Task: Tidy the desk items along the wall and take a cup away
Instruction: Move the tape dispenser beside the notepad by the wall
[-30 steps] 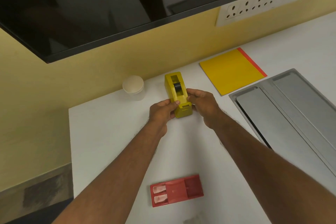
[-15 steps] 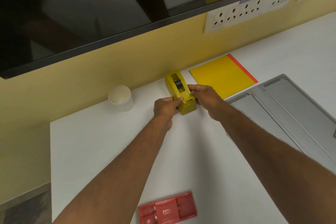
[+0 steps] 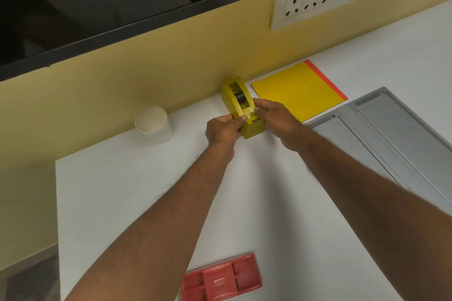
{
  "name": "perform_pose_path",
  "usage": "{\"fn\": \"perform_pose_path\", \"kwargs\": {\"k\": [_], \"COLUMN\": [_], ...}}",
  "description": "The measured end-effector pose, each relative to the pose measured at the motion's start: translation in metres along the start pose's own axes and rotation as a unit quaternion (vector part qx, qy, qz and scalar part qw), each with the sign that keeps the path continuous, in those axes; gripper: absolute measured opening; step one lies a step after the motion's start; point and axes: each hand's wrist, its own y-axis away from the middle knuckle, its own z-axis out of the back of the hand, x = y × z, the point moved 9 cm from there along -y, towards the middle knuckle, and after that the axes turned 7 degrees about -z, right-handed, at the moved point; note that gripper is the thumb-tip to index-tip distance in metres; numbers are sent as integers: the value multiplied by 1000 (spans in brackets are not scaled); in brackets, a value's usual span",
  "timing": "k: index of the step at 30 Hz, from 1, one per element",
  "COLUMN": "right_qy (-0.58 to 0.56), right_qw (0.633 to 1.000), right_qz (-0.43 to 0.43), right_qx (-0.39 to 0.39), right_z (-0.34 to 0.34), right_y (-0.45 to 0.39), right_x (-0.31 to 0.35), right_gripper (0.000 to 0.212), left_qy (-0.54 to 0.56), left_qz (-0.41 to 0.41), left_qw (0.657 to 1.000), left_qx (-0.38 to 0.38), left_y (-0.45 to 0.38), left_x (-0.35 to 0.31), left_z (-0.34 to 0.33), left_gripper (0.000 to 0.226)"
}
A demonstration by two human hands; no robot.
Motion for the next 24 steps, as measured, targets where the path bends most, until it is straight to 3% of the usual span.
{"fn": "perform_pose_path", "kwargs": {"k": [5,13,24], "right_qy": [-12,5,-27], "right_qw": [999,981,980], "right_qz": [18,90,31], "right_qx": [-27,-170,-192], "right_z": [3,26,11], "right_y": [5,64,190], "right_x": [-1,-25,-108], "right_gripper": [43,37,28], "left_qy": [-18,-145,-266], "left_qz": [-20,-77,-150], "left_qw": [999,986,950], "left_qx": [-20,-10,66], "left_y": [1,38,142], "left_x": [0,-7,9], "left_z": [1,21,77], "left_gripper": [47,52,26]}}
